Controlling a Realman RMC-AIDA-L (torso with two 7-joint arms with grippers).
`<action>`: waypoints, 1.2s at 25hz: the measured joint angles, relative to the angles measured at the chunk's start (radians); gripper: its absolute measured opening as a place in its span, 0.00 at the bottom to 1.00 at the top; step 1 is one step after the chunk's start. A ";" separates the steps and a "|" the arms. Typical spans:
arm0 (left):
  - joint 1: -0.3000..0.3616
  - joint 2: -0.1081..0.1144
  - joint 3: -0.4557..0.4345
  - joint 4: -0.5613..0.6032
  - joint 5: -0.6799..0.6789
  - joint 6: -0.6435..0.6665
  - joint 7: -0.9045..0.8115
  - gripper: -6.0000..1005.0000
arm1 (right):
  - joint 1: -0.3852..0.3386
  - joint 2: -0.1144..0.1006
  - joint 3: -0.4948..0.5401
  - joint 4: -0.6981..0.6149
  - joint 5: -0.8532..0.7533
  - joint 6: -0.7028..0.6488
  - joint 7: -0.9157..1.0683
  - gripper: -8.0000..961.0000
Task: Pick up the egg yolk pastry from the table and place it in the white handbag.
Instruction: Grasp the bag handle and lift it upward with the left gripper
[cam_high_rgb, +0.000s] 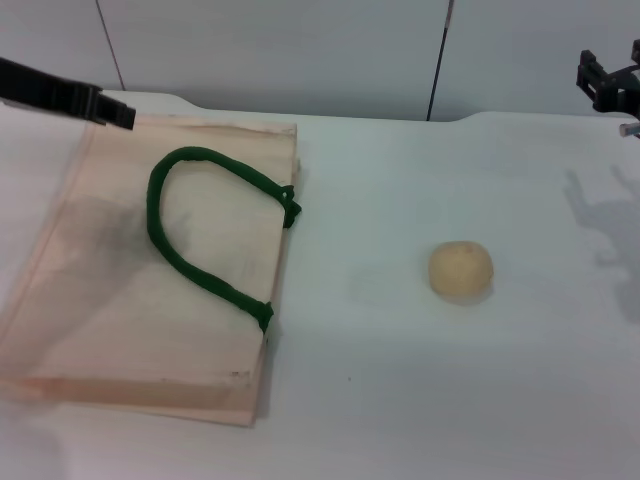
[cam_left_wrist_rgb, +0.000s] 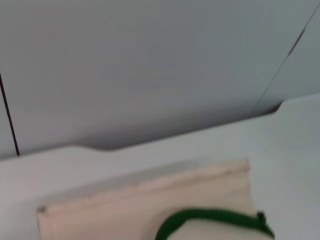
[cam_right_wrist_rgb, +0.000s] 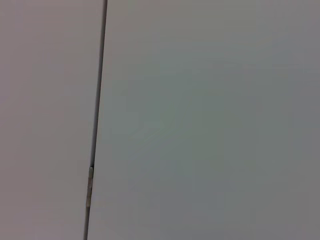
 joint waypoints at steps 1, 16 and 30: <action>-0.004 0.000 0.001 -0.013 0.010 -0.001 0.000 0.35 | 0.000 0.000 0.000 0.000 0.000 0.000 0.000 0.63; -0.051 0.011 0.000 -0.213 0.120 0.101 0.011 0.43 | 0.001 0.002 -0.005 0.002 0.000 0.000 0.000 0.63; -0.121 0.006 0.000 -0.411 0.163 0.277 0.048 0.45 | 0.001 0.002 -0.009 0.014 0.008 0.018 0.000 0.63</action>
